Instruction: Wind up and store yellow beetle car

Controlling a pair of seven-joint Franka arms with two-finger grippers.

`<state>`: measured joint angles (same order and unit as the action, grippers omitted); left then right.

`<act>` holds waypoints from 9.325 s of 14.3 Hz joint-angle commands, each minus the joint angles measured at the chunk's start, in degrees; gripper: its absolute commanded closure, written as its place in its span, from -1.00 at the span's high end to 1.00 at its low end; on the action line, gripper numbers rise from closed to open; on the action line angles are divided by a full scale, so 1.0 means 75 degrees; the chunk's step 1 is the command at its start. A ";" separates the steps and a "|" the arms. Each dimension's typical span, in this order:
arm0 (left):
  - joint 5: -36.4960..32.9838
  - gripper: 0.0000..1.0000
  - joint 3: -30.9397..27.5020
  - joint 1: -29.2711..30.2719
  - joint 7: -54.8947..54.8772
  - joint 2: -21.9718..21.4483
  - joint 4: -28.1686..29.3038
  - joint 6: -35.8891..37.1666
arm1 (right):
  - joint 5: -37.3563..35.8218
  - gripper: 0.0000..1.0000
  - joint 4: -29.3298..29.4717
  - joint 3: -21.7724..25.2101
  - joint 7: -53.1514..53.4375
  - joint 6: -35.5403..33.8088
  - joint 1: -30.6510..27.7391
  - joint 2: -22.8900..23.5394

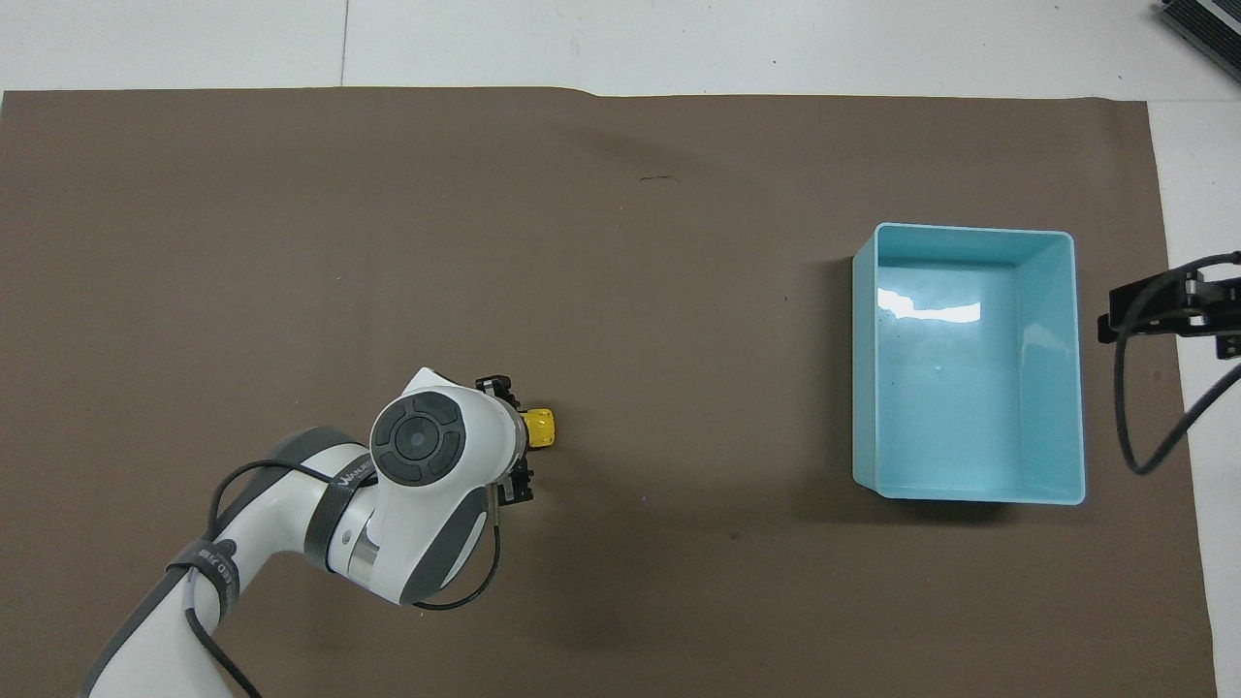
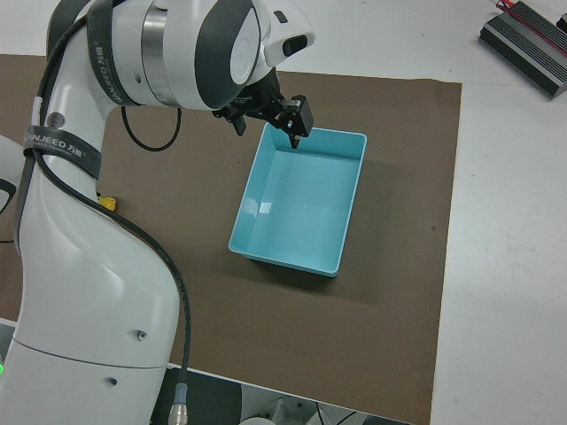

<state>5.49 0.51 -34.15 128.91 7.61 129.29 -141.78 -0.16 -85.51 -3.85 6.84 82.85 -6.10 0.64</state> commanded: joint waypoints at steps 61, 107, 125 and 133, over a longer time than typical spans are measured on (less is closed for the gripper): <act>-0.0134 1.00 -0.0208 0.3545 -0.3020 -0.0359 -0.3396 0.2848 | 0.0197 1.00 -0.0787 -0.0049 0.1616 0.1504 0.0778 0.0183; -0.0661 1.00 0.0225 0.4249 -1.7457 -0.1424 -0.5180 0.6295 | -0.2827 -1.00 -0.3297 -0.0049 1.4768 0.5550 0.3450 0.2305; -0.0556 1.00 0.0214 0.4342 -1.7680 -0.1742 -0.4946 0.7046 | -0.1913 -1.00 -0.3095 -0.0073 0.6628 0.4177 0.2209 0.0524; -0.0532 1.00 0.0214 0.4319 -1.7586 -0.1718 -0.4816 0.6928 | -0.0905 -1.00 -0.3306 -0.0061 0.1671 0.3977 0.0792 0.0383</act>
<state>1.45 2.03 -1.91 -2.54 -4.72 92.51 -89.34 -8.40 -107.95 -3.75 26.42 111.77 2.08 5.34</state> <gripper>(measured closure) 0.000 0.485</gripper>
